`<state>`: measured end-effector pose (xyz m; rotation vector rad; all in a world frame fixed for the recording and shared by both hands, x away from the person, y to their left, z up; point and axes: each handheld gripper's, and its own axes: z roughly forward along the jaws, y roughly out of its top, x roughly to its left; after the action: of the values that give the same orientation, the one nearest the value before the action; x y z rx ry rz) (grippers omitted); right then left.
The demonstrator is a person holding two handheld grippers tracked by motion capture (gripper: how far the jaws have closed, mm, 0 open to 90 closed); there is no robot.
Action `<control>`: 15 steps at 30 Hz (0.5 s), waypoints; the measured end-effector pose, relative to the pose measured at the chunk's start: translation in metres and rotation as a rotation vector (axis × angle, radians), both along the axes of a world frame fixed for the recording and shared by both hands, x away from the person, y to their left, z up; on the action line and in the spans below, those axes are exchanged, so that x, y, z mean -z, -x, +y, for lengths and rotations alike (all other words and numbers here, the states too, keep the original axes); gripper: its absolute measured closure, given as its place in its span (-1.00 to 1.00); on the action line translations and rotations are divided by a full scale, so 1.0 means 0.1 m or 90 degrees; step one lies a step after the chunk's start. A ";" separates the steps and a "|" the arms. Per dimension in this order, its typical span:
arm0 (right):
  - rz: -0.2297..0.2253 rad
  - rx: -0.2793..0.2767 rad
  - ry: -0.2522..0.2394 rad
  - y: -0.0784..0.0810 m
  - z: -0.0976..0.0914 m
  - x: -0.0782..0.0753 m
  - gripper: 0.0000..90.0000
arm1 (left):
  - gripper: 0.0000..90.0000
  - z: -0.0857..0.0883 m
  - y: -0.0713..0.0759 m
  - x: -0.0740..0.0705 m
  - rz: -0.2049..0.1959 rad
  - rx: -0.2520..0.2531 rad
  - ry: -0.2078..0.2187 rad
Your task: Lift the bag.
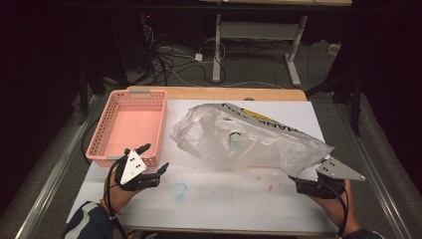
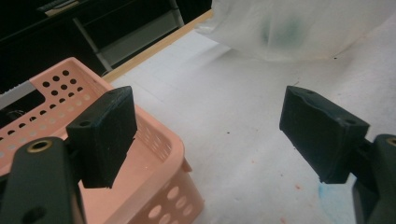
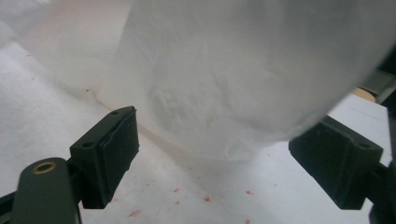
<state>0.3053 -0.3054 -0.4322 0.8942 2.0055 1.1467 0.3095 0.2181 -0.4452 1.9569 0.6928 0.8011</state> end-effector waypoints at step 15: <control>-0.012 0.003 0.004 0.01 0.01 -0.03 -0.63 | -0.59 0.02 0.01 0.00 0.000 -0.005 -0.001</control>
<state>0.3042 -0.3042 -0.4295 0.8808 1.9892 1.1407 0.3089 0.2202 -0.4452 1.9572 0.7009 0.8061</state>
